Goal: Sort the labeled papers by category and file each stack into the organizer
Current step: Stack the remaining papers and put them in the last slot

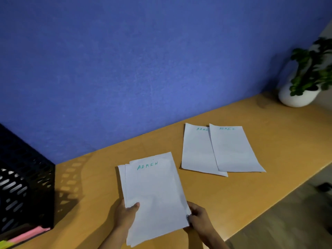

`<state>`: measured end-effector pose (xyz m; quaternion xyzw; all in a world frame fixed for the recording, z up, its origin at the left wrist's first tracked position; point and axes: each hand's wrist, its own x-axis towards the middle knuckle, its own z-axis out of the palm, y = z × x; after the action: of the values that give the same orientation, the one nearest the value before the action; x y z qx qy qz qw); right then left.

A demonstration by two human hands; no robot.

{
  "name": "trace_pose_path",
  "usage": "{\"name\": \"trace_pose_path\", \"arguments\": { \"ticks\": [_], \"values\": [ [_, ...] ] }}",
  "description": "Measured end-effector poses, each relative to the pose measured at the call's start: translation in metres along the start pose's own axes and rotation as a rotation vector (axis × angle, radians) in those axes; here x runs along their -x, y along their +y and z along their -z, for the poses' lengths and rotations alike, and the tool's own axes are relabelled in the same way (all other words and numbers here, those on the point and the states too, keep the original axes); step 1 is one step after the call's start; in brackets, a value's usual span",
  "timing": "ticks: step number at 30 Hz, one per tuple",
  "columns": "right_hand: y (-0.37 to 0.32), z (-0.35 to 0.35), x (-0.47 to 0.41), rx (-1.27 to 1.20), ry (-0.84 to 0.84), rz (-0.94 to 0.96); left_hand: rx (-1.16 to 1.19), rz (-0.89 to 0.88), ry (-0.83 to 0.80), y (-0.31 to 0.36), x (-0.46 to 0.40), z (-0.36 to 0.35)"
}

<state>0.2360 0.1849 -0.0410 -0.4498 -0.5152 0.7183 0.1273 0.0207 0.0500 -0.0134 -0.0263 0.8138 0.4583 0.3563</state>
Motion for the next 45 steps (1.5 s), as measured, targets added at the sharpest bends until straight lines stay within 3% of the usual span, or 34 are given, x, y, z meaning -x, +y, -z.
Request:
{"name": "trace_pose_path", "arguments": {
  "ticks": [4,9,13,15,18,20,22,25,30,38,42,45],
  "values": [
    [-0.008,0.005,0.001,-0.034,-0.058,-0.021,0.029,-0.018,-0.005,0.003,-0.002,-0.005],
    [-0.012,0.008,0.001,-0.029,-0.143,-0.007,0.211,0.043,-0.155,0.003,-0.006,0.005],
    [-0.022,0.012,-0.006,0.029,-0.225,-0.003,0.181,-0.038,-0.083,-0.001,-0.005,0.010],
    [-0.029,0.016,-0.015,0.216,-0.122,0.072,0.160,-0.080,-0.047,-0.001,-0.004,0.011],
    [-0.038,0.024,-0.032,0.737,0.231,0.245,0.137,-0.104,-0.048,-0.001,-0.004,0.014],
    [-0.043,0.027,-0.045,1.095,0.352,0.367,0.146,-0.073,-0.028,-0.001,-0.005,0.016],
    [-0.049,0.030,-0.058,1.370,0.385,0.379,0.173,-0.045,-0.019,-0.001,-0.007,0.016],
    [-0.058,0.031,-0.080,1.560,0.253,0.258,0.185,-0.025,-0.022,-0.003,-0.011,0.015],
    [-0.056,0.028,-0.096,1.644,0.145,0.225,0.203,-0.038,-0.047,-0.005,-0.013,0.010],
    [-0.062,-0.019,-0.055,1.275,0.024,0.928,0.249,-0.106,-0.039,-0.003,-0.011,0.001],
    [-0.053,-0.047,-0.031,1.264,-0.170,0.974,0.371,-0.120,-0.039,0.000,-0.010,-0.004],
    [-0.037,-0.060,-0.020,1.245,-0.316,1.021,0.287,-0.088,0.019,0.000,-0.009,-0.008]
  ]
}}
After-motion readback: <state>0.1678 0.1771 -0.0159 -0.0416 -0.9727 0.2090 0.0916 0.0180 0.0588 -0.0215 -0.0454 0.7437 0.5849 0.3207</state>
